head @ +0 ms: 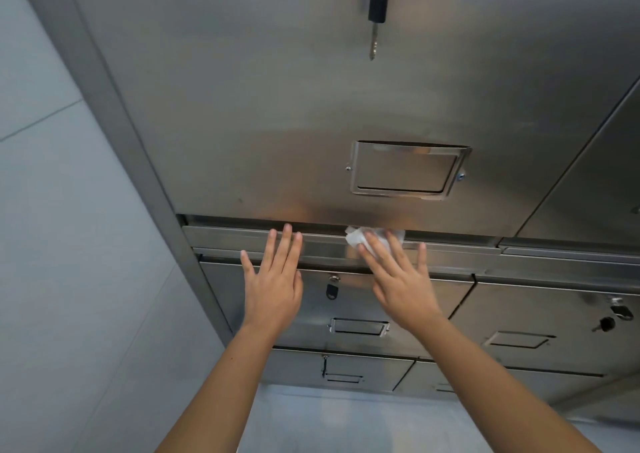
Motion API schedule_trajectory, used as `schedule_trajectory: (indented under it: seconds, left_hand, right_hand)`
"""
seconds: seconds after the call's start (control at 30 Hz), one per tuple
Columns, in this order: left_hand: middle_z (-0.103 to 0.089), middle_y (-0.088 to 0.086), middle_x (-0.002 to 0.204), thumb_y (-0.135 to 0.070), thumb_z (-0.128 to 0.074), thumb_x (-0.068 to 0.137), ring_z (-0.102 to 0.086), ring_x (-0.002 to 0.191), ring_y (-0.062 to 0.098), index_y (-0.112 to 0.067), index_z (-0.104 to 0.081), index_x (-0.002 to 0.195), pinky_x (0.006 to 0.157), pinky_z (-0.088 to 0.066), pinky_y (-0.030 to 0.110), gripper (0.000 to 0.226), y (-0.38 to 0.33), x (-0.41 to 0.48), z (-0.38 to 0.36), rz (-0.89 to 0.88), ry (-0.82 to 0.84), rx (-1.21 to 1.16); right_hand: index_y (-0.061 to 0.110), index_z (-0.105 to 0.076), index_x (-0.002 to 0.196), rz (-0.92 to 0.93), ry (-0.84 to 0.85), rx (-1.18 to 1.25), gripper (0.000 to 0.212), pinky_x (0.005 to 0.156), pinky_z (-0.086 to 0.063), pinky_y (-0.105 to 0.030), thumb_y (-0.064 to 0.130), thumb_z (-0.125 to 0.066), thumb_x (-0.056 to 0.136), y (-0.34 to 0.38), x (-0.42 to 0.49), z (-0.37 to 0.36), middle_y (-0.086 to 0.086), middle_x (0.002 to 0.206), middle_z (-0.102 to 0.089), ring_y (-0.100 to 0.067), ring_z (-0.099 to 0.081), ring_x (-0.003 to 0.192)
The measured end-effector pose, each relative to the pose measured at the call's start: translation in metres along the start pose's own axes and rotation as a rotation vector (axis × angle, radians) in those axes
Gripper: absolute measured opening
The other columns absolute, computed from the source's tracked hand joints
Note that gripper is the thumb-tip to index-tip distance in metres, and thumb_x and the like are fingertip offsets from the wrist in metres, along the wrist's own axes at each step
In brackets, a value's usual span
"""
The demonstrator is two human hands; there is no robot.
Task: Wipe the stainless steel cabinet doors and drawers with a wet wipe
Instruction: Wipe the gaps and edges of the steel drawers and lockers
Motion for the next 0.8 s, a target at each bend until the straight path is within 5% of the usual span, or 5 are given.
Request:
schedule_trajectory:
  seconds: [0.23,0.37,0.67,0.8]
  left_hand:
    - [-0.038,0.010,0.145,-0.011,-0.074,0.071,-0.038,0.131,0.032,-0.008,-0.045,0.136,0.090,-0.029,0.072,0.071,0.022,-0.003,0.003,-0.001,-0.012,0.024]
    - [-0.034,0.010,0.146,-0.013,-0.075,0.072,-0.038,0.131,0.033,-0.010,-0.043,0.137,0.090,-0.028,0.072,0.072,0.043,-0.005,0.006,0.042,-0.003,0.037]
    - [-0.022,0.005,0.150,-0.013,-0.066,0.081,-0.028,0.137,0.031,-0.015,-0.028,0.142,0.098,-0.022,0.069,0.072,0.079,-0.010,0.011,0.111,0.023,0.019]
    - [-0.032,0.008,0.148,-0.012,-0.072,0.075,-0.035,0.133,0.032,-0.012,-0.040,0.139,0.095,-0.026,0.070,0.072,0.087,-0.009,0.012,0.084,0.019,0.058]
  right_hand:
    - [0.020,-0.042,0.139,-0.024,0.045,0.058,0.075,0.097,-0.018,-0.068,0.028,-0.075,0.072,0.048,0.027,0.001,-0.001,0.148,-0.034,-0.029,-0.020,0.139]
    - [0.021,-0.049,0.135,0.025,0.044,0.043,0.075,0.096,-0.029,-0.064,0.031,-0.078,0.067,0.092,0.055,0.004,0.001,0.145,-0.040,-0.026,-0.041,0.131]
    - [0.014,-0.053,0.132,0.019,-0.018,-0.001,0.072,0.092,-0.030,-0.068,0.025,-0.079,0.066,0.077,0.042,0.004,-0.004,0.141,-0.046,-0.031,-0.047,0.125]
    - [0.017,-0.053,0.132,0.061,0.023,0.035,0.070,0.093,-0.033,-0.066,0.030,-0.077,0.067,0.111,0.069,0.007,-0.001,0.141,-0.046,-0.027,-0.048,0.126]
Point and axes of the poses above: each hand's wrist, its own x-axis towards the middle knuckle, its own z-axis out of the back of the hand, y = z × x, the point moved 4 cm from there along x, towards the middle knuckle
